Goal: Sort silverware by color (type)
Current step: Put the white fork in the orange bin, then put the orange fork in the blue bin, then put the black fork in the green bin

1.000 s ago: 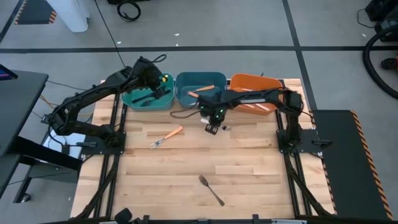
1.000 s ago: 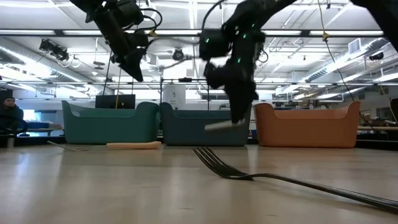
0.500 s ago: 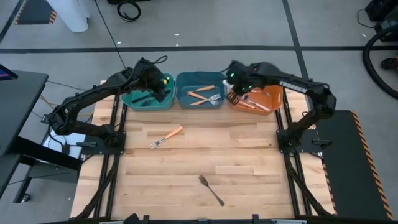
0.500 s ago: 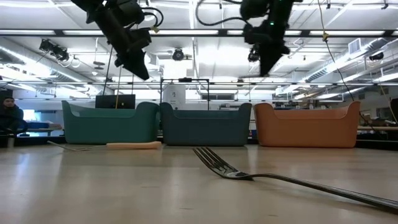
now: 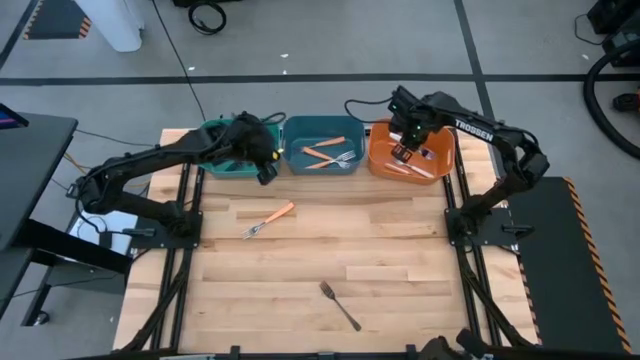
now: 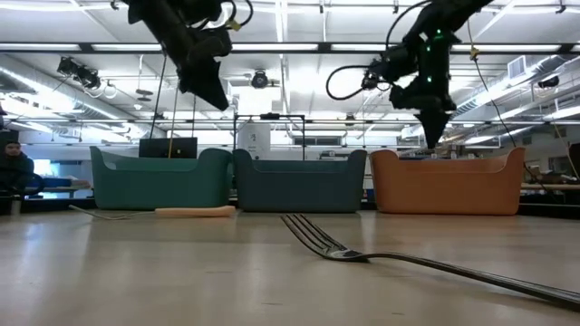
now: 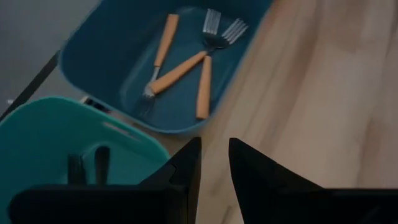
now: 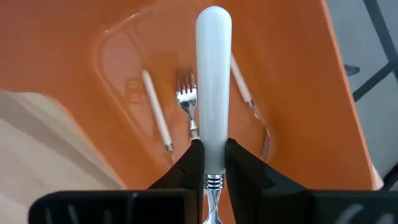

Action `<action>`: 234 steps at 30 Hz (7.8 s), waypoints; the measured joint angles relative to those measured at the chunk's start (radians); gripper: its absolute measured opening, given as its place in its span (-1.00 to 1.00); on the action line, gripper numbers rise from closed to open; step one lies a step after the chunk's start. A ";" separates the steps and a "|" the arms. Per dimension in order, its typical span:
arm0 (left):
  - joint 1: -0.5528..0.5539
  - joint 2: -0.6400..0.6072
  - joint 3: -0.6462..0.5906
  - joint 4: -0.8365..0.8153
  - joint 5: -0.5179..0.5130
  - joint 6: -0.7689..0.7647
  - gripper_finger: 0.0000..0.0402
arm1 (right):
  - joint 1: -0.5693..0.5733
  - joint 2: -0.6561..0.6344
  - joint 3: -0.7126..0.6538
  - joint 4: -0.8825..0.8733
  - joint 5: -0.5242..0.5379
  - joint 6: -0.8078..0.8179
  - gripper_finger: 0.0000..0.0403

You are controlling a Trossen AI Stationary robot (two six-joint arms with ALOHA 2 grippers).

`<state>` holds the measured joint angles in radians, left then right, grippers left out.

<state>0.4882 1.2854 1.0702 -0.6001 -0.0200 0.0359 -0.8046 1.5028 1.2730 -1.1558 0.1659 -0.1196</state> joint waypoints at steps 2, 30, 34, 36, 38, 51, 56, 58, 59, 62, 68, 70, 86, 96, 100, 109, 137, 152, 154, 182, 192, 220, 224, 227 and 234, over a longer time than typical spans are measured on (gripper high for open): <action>-0.022 0.010 0.001 0.000 -0.001 -0.004 -0.54 | -0.012 0.000 -0.022 0.023 0.020 -0.027 -0.71; -0.324 0.321 -0.001 -0.109 0.038 -0.445 -0.54 | -0.052 0.000 -0.045 0.144 0.051 -0.147 -0.41; -0.351 0.320 0.000 -0.114 0.044 -0.557 -0.54 | -0.055 0.000 -0.045 0.155 0.042 -0.146 -0.41; -0.354 0.320 0.000 -0.122 0.042 -0.594 -0.54 | -0.056 0.000 -0.045 0.160 0.042 -0.147 -0.41; -0.358 0.321 -0.002 -0.136 0.042 -0.602 -0.54 | -0.056 0.000 -0.045 0.164 0.042 -0.146 -0.41; -0.368 0.333 -0.097 -0.129 0.045 -0.659 -0.41 | -0.056 0.000 -0.045 0.199 0.013 -0.170 -0.41; -0.368 0.333 -0.097 -0.139 -0.020 -0.649 -0.38 | -0.056 0.000 -0.045 0.199 0.013 -0.179 -0.41; -0.367 0.333 -0.097 -0.140 -0.031 -0.652 -0.38 | -0.056 0.000 -0.045 0.199 0.013 -0.179 -0.41; -0.367 0.335 -0.097 -0.140 -0.031 -0.652 -0.38 | -0.056 0.000 -0.045 0.199 0.013 -0.178 -0.41; -0.367 0.364 -0.097 -0.144 -0.027 -0.642 -0.38 | -0.056 0.000 -0.045 0.198 0.013 -0.172 -0.41; -0.367 0.460 -0.097 -0.144 -0.027 -0.602 -0.38 | -0.056 0.000 -0.045 0.197 0.013 -0.172 -0.41; -0.367 0.481 -0.092 -0.143 -0.025 -0.605 -0.38 | -0.056 0.000 -0.045 0.193 0.013 -0.172 -0.41; -0.366 0.498 -0.094 -0.142 0.021 -0.473 -0.76 | -0.056 0.000 -0.045 0.191 0.013 -0.082 -0.41; -0.326 0.365 0.067 -0.267 0.009 -0.364 -0.76 | -0.055 0.000 -0.045 0.192 -0.044 -0.081 -0.41; -0.294 0.338 0.222 -0.259 -0.127 -0.255 -0.76 | -0.054 0.000 -0.045 0.195 -0.041 -0.081 -0.41; -0.123 0.367 0.408 0.227 -0.216 0.086 -0.75 | -0.054 0.000 -0.045 0.219 -0.041 -0.014 -0.41; 0.051 0.615 0.438 0.168 -0.059 0.186 -0.37 | 0.140 -0.003 -0.045 0.123 -0.147 0.259 -0.43; -0.037 0.360 0.620 -0.475 -0.057 -0.013 -0.37 | 0.488 -0.005 -0.045 0.178 -0.220 0.378 -0.43; -0.061 0.328 0.620 -0.528 -0.057 -0.074 -0.37 | 0.533 -0.005 -0.045 0.214 -0.235 0.360 -0.43; -0.726 0.211 0.619 -0.806 -0.134 -0.316 -0.37 | 1.058 0.153 -0.045 0.645 -0.049 1.084 -0.33; -0.882 0.211 0.618 -0.799 -0.164 -0.370 -0.37 | 1.205 0.342 -0.045 0.828 -0.233 1.260 -0.34; -0.921 0.211 0.618 -0.741 -0.212 -0.419 -0.37 | 1.274 0.555 0.037 0.815 -0.211 1.264 -0.34; -0.921 0.211 0.618 -0.733 -0.212 -0.419 -0.37 | 1.274 0.580 0.067 0.739 -0.208 1.269 -0.35; -0.922 0.211 0.618 -0.729 -0.214 -0.419 -0.37 | 1.274 0.581 0.073 0.708 -0.195 1.288 -0.35; -0.921 0.211 0.618 -0.711 -0.216 -0.419 -0.37 | 1.275 0.581 0.070 0.737 -0.155 1.282 -0.35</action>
<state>-0.4332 1.4967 1.6886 -1.3112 -0.2356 -0.3830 0.4702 2.0842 1.3433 -0.4188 0.0113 1.1620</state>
